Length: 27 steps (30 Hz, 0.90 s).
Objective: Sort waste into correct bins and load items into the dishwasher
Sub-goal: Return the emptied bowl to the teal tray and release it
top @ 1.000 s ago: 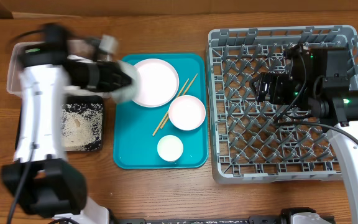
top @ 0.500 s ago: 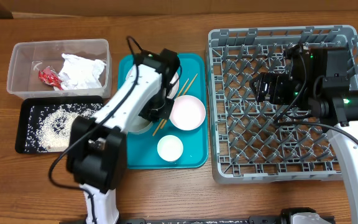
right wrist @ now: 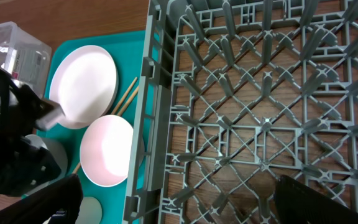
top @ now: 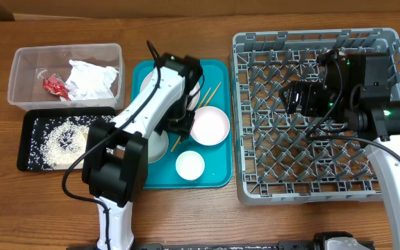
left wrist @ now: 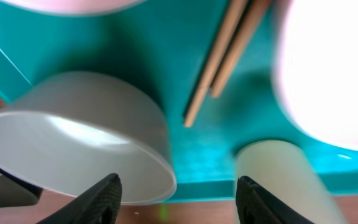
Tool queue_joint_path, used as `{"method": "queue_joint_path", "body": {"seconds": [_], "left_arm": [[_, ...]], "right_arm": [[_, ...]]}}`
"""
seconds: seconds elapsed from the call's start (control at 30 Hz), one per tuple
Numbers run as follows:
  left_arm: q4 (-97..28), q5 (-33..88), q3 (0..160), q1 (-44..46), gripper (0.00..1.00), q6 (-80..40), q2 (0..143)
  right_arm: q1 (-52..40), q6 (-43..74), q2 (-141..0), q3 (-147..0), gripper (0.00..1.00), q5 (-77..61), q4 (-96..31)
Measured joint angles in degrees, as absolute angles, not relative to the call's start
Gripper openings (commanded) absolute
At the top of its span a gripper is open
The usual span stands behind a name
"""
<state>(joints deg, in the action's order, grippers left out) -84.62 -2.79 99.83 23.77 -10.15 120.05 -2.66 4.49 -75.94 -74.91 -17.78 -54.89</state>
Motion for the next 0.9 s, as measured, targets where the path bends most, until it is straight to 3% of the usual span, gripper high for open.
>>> {"method": "queue_joint_path", "body": {"seconds": [0.23, 0.43, 0.63, 0.9], "left_arm": [[-86.72, 1.61, 113.93, 23.77, 0.59, -6.76, 120.05], [-96.47, 7.51, 117.21, 23.77, 0.52, -2.9, 120.05], [-96.49, 11.0, 113.56, 23.77, 0.57, -2.59, 116.86], [-88.01, 10.52, 98.24, 23.92, 0.53, -6.48, 97.54]], "right_arm": [[-2.66, 4.51, -75.94, -74.91, 1.0, -17.76, -54.92], [-2.66, 4.49, -75.94, -74.91, 1.0, -17.78, -54.92], [-2.66, 4.49, -75.94, -74.91, 1.0, -17.78, -55.09], [-2.66, 4.49, -75.94, -74.91, 1.0, -17.78, -54.48]]}}
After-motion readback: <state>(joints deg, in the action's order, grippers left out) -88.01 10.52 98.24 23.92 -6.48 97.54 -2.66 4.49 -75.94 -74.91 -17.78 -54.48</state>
